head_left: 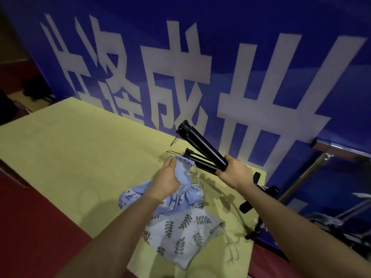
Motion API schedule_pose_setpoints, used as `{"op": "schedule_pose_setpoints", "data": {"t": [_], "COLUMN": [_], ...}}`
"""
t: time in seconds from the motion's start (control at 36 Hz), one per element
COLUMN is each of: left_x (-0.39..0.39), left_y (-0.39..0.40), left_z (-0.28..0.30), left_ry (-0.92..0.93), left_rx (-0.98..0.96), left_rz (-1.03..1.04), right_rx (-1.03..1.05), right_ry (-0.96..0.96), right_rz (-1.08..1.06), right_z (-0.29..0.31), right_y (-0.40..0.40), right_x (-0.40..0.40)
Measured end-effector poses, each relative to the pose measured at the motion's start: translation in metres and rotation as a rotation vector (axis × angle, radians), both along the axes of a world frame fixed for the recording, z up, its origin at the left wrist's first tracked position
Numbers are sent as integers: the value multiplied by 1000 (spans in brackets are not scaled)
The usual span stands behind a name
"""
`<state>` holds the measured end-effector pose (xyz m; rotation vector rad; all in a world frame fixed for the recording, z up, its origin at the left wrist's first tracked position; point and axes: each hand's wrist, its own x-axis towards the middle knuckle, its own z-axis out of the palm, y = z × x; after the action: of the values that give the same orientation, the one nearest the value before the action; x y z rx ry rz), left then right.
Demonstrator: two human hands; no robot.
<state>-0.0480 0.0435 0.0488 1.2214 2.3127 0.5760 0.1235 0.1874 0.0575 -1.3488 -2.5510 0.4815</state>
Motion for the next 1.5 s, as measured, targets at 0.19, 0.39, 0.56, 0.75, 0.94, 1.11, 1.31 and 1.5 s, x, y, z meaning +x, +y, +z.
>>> {"op": "schedule_pose_setpoints", "data": {"t": [0.19,0.39,0.56,0.75,0.94,1.11,1.31,1.5], "left_x": [3,0,-5,-12,-9,16,33,41], "left_y": [-23,-38,-42,-57,-60,-55,-41,-28], "left_z": [14,18,15,3,15,26,19,30], "left_ry": [29,29,72,114,120,274,248,565], "left_rx": [97,109,37,-30,29,-38,48,43], "left_rz": [7,-55,-79,-83,-139,-234,-334,-195], "right_rx": [-66,-161,-76,23,189,407,723,1159], "right_ry": [72,216,14,-123,-331,-451,-523,-206], "right_rz": [83,194,281,307,446,500,626,737], "right_z": [15,24,25,20,19,24,37,44], "right_y": [-36,-59,-71,-74,-75,-80,-85,-72], "right_x": [11,25,36,41,40,16,-7,-16]}}
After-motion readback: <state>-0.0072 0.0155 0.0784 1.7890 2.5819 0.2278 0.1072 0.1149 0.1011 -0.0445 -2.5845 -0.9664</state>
